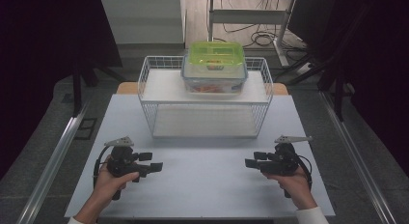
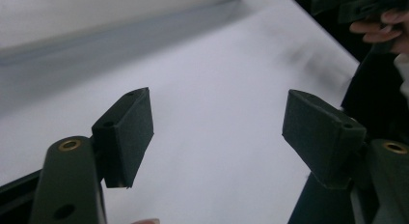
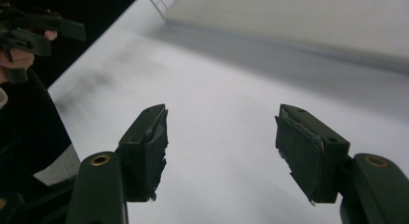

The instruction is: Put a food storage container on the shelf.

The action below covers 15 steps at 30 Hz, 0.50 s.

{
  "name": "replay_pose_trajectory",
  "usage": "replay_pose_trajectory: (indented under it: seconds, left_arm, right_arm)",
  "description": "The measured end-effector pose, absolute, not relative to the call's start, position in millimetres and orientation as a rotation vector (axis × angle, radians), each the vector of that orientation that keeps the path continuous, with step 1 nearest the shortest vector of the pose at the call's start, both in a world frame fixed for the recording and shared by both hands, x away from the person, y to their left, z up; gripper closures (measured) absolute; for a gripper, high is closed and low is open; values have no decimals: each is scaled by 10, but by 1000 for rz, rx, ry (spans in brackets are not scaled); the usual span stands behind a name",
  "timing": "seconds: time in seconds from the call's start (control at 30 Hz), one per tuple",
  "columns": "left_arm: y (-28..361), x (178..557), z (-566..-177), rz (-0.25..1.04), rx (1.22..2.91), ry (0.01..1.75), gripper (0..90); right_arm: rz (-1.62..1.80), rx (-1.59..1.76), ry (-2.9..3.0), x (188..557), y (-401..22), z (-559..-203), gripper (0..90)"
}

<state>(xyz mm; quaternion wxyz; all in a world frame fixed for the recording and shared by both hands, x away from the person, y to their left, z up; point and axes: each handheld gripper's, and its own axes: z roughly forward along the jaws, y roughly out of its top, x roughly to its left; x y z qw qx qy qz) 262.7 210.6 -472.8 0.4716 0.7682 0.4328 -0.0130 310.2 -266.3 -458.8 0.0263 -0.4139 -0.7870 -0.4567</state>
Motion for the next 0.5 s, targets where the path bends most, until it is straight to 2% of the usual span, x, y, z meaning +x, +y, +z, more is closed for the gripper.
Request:
replay_pose_trajectory:
  seconds: [0.33, 0.5]
  left_arm:
    - [2080, 2585, -4726, -4, 1890, 1043, 262]
    - [2101, 2597, -4768, -6, 1883, 1059, 250]
  right_arm:
    - [-1442, -1295, -2423, 3079, -2705, -4589, 356]
    - [-1448, -1295, -2435, 3070, -2713, -4615, 322]
